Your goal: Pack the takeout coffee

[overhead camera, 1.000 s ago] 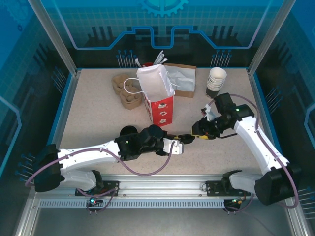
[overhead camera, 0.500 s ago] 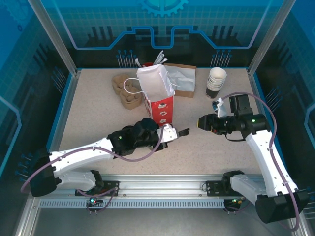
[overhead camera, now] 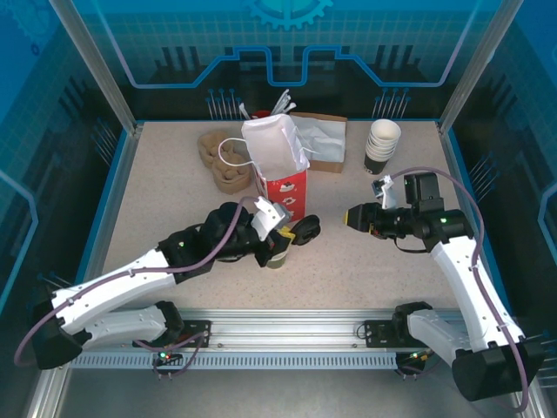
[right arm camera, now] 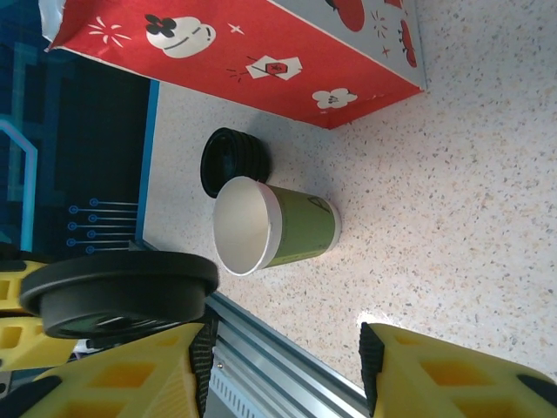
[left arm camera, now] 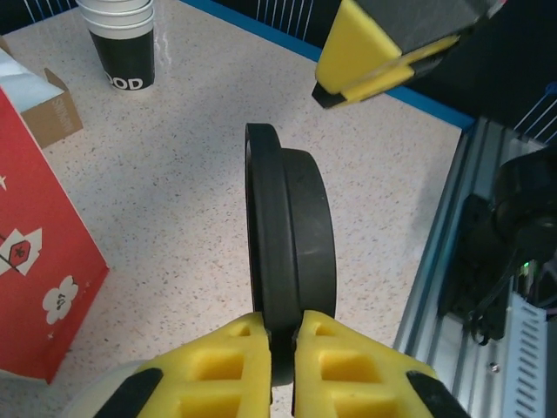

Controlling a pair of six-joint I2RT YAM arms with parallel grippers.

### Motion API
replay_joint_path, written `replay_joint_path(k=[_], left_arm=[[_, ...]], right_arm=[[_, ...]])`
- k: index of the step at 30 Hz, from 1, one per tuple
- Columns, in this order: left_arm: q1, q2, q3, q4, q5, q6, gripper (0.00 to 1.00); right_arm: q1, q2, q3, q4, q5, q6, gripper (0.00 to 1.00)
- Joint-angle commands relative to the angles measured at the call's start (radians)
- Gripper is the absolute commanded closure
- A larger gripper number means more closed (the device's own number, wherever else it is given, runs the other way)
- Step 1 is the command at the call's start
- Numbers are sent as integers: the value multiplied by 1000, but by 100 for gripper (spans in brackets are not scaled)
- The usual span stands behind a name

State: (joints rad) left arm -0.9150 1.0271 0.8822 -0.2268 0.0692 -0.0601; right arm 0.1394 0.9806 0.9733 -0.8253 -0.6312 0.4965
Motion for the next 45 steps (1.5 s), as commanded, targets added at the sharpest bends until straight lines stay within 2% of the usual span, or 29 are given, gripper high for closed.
replay_joint_path(k=[1,10,19,29,38,45], left_arm=[[29,-27,8,-71,57,-135,86],[119,-59,-4,-150,129,-292,86],[265,-86,-75,-117,282,-429,87],[362,-108,-153,-73,373,-488,87],[412,-114,-237,4,439,-549,86],[439,-100,-266,16,453,-563,86]], right_arm=[[26,12,-16,65,-35,36,49],[147,95,2,117,7,85,49],[204,130,-22,176,5,132,49],[280,184,-37,230,42,161,49],[312,237,-61,304,21,192,51],[350,277,-41,299,59,185,52]])
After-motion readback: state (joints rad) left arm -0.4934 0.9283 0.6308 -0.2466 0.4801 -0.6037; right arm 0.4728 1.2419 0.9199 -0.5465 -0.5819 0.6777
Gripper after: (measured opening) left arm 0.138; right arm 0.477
